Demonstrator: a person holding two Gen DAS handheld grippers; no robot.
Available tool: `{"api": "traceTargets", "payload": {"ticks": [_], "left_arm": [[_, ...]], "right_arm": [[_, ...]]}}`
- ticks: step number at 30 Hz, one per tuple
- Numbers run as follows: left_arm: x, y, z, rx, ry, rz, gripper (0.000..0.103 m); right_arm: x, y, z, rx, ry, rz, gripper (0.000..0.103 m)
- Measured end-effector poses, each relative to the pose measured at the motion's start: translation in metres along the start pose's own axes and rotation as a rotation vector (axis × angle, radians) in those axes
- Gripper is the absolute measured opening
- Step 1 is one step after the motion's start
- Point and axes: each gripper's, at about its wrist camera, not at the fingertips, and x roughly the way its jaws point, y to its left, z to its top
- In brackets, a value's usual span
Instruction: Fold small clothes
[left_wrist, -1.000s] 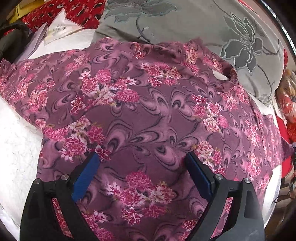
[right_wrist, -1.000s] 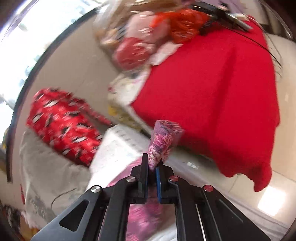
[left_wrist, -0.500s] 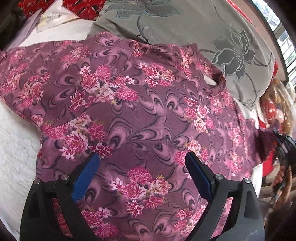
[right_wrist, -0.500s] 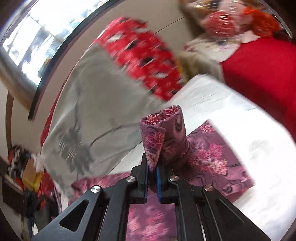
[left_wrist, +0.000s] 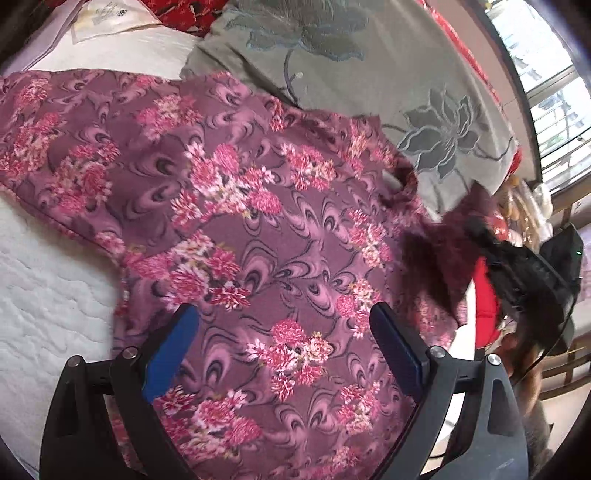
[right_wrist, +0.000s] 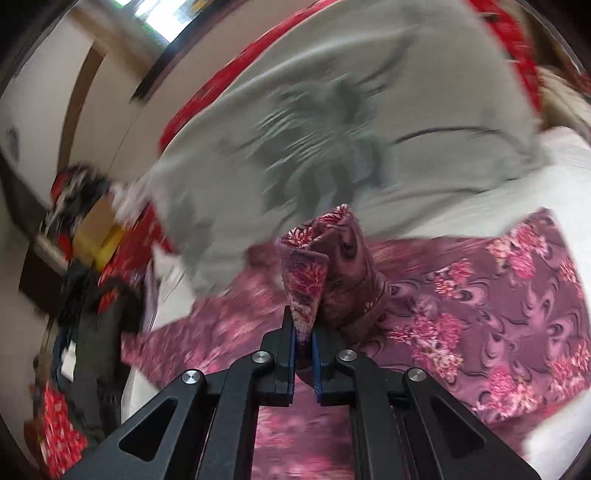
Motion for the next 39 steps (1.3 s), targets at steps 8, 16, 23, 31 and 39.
{"api": "traceTargets", "payload": {"ticks": [8,16,23,31,39], "left_arm": [[-0.022,0.002,-0.002,0.022,-0.025,-0.029,0.094],[0.021,-0.028,0.001,0.004,0.064,-0.076,0.094],[0.064,-0.063,0.009,0.002,0.077,0.035,0.091],[0.011,-0.057,0.024,-0.03,-0.134,0.052,0.007],[0.029,-0.026,0.024,-0.098,-0.04,0.129,0.008]], "right_arm": [[0.074,0.061,-0.059,-0.047,0.203,0.04,0.017],[0.016,0.011,-0.09,0.028,0.185,0.051,0.042],[-0.048,-0.07,-0.086,0.18,0.081,-0.047,0.042],[-0.106,-0.142,-0.074,0.338,-0.085,-0.115,0.042],[-0.078,-0.188,-0.067,0.439,-0.037,-0.152,0.043]]}}
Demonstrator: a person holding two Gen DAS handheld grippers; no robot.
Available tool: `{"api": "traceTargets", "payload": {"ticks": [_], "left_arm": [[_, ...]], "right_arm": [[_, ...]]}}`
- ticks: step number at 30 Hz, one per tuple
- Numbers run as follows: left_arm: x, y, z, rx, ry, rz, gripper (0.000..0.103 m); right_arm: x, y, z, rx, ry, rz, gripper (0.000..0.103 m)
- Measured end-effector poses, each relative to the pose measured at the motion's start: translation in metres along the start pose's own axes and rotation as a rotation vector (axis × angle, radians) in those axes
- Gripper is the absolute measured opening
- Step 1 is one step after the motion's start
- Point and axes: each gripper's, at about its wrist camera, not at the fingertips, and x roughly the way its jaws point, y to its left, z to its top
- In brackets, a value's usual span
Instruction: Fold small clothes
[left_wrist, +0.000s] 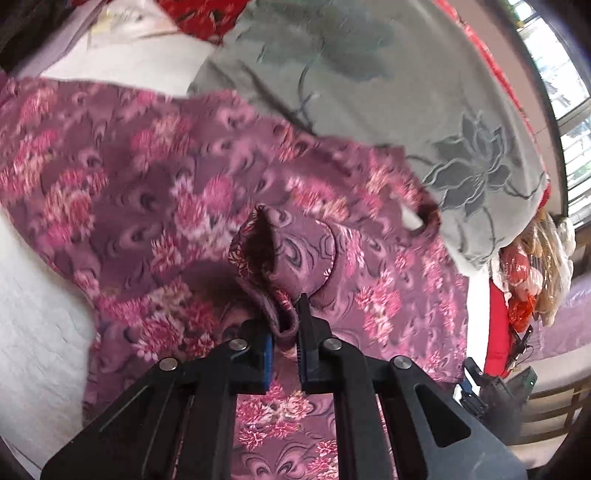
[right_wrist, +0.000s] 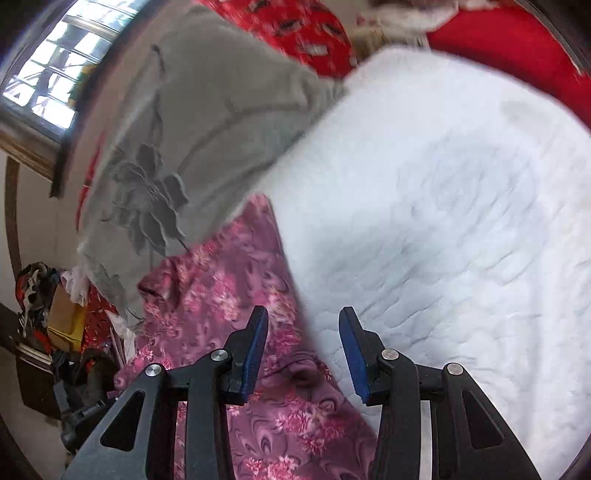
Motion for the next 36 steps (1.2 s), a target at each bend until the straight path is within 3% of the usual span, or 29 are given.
{"api": "traceTargets", "payload": {"ticks": [1,3,5,7,9,10,14,17,22,27,29,30,32,36], "left_arm": [[0.001,-0.001,-0.001,0.004,0.001,0.003,0.008],[0.002,-0.004,0.0,0.02,-0.002,0.001,0.008],[0.006,-0.004,-0.001,0.035,0.007,0.016,0.011],[0.014,0.001,-0.004,0.044,0.037,0.044,0.017],[0.02,0.005,-0.007,0.036,0.064,0.052,0.021],[0.014,0.01,-0.008,0.028,0.062,0.033,0.021],[-0.018,0.02,-0.005,0.02,-0.039,-0.002,0.021],[-0.016,0.005,-0.003,0.062,-0.043,0.014,0.021],[0.03,-0.006,-0.006,0.147,0.033,0.167,0.022],[0.002,0.017,0.002,0.064,-0.024,0.054,0.022],[-0.02,0.04,0.013,0.019,-0.073,0.048,0.028],[-0.029,0.051,0.019,-0.001,-0.094,0.054,0.04],[-0.053,0.084,0.032,-0.062,-0.146,0.096,0.053],[-0.09,0.161,0.056,-0.188,-0.215,0.204,0.053]], "right_arm": [[0.011,0.003,-0.003,-0.007,0.033,0.006,0.042],[0.016,0.013,-0.008,-0.071,0.049,0.031,0.008],[-0.001,0.025,-0.011,-0.159,-0.061,0.001,0.009],[-0.007,0.024,-0.012,-0.166,-0.11,-0.014,0.009],[0.006,0.017,-0.013,-0.189,-0.06,-0.081,0.009],[0.019,0.012,-0.015,-0.199,0.006,-0.117,0.01],[-0.009,0.026,-0.016,-0.227,-0.098,-0.147,0.016],[-0.021,0.046,-0.016,-0.268,-0.145,-0.107,0.017],[0.008,0.09,-0.039,-0.351,-0.035,-0.062,0.017],[0.041,0.141,-0.081,-0.498,0.067,-0.01,0.017],[0.059,0.169,-0.098,-0.568,0.1,0.015,0.021],[0.072,0.186,-0.107,-0.602,0.12,0.026,0.021],[0.092,0.209,-0.122,-0.645,0.15,0.041,0.021],[0.129,0.243,-0.147,-0.715,0.168,0.052,0.021]]}}
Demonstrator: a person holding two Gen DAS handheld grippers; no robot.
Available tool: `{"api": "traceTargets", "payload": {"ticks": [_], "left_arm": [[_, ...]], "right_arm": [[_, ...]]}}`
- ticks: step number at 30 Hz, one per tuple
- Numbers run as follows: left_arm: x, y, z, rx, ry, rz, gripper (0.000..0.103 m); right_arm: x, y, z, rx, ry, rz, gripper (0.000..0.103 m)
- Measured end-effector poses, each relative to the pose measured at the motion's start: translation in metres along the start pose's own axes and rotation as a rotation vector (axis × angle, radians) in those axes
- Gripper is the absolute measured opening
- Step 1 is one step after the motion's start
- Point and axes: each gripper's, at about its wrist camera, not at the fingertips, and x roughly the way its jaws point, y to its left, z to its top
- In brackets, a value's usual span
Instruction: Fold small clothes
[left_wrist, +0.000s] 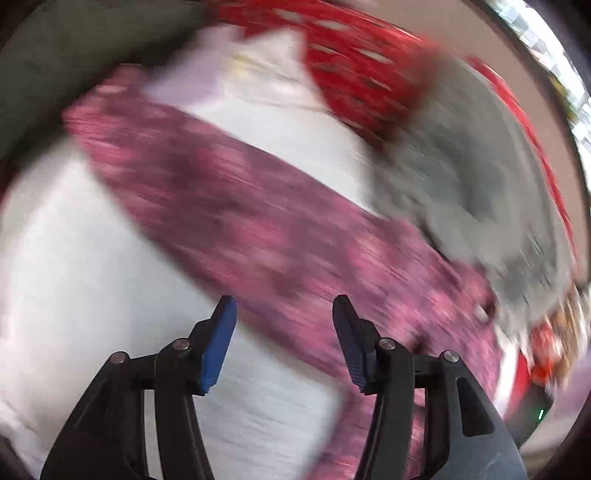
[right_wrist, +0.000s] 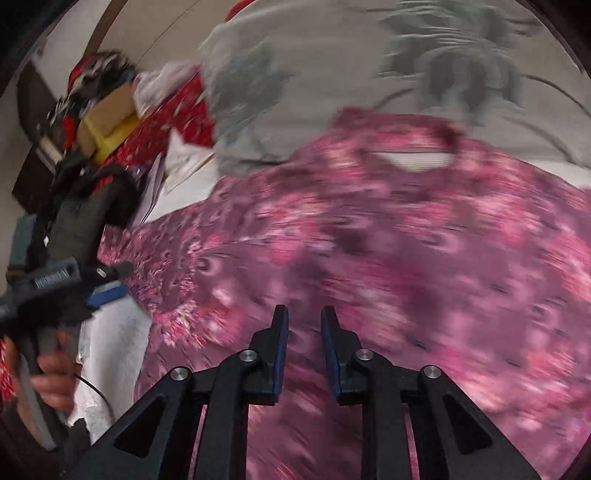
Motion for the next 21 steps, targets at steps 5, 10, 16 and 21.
{"api": "traceTargets", "payload": {"ticks": [5,10,16,21], "left_arm": [[0.0,0.092,0.045,-0.129,-0.031,0.177,0.053],[0.004,0.13,0.069,-0.183,-0.077,0.228,0.053],[0.027,0.136,0.098,-0.168,-0.135,0.325,0.053],[0.037,0.141,0.107,-0.22,-0.195,0.308,0.041]], "right_arm": [[0.015,0.009,-0.017,-0.084,-0.087,-0.056,0.023],[0.01,0.002,-0.022,-0.074,-0.122,-0.028,0.023],[0.01,-0.003,-0.024,-0.056,-0.138,0.003,0.024],[0.012,-0.005,-0.026,-0.045,-0.143,0.023,0.024]]}}
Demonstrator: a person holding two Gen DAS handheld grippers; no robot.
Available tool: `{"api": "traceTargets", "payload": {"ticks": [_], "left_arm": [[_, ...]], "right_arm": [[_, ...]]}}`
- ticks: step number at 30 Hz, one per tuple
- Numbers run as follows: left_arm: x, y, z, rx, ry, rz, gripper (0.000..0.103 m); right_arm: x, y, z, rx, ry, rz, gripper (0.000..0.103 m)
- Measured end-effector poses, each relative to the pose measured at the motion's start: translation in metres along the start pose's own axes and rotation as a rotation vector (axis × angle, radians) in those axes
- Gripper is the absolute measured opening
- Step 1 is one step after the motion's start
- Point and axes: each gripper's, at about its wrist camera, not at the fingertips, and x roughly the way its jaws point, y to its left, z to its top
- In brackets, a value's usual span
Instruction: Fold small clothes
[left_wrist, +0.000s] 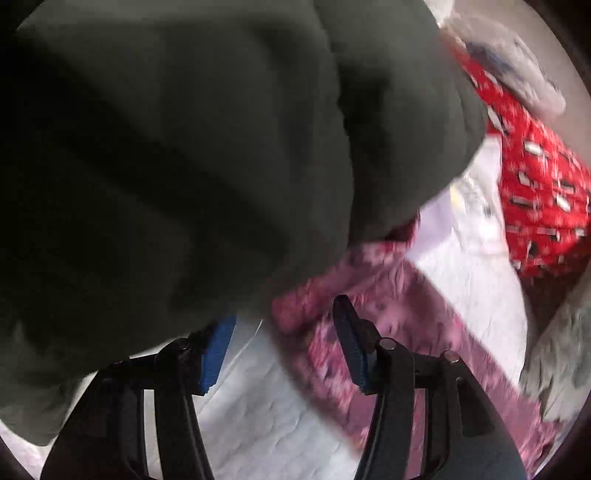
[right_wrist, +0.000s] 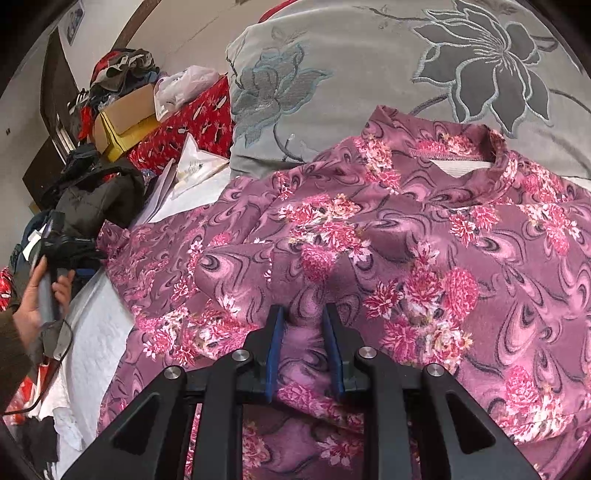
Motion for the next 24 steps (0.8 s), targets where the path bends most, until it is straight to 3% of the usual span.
{"api": "traceTargets", "payload": {"ticks": [1,2,7,13,21,24], "left_arm": [[0.002,-0.001,0.0,0.001,0.002,-0.01,0.027],[0.005,-0.005,0.0,0.014,0.019,-0.04,0.005],[-0.02,-0.015,-0.009,0.057,-0.025,-0.111,0.005],[-0.064,-0.028,-0.03,0.063,-0.004,-0.252,0.005],[-0.114,-0.091,-0.055,0.166,0.023,-0.372,0.005],[-0.135,-0.11,-0.073,0.197,0.038,-0.407,0.005]], "right_arm": [[0.0,0.0,0.0,0.002,-0.001,0.004,0.024],[0.0,-0.001,0.0,0.004,-0.002,0.006,0.024],[0.0,-0.002,0.0,0.013,-0.005,0.019,0.024],[0.001,-0.002,0.0,0.013,-0.004,0.019,0.024],[-0.003,0.01,0.007,-0.046,0.046,-0.04,0.024],[-0.015,0.012,0.007,-0.077,0.051,-0.076,0.028]]}}
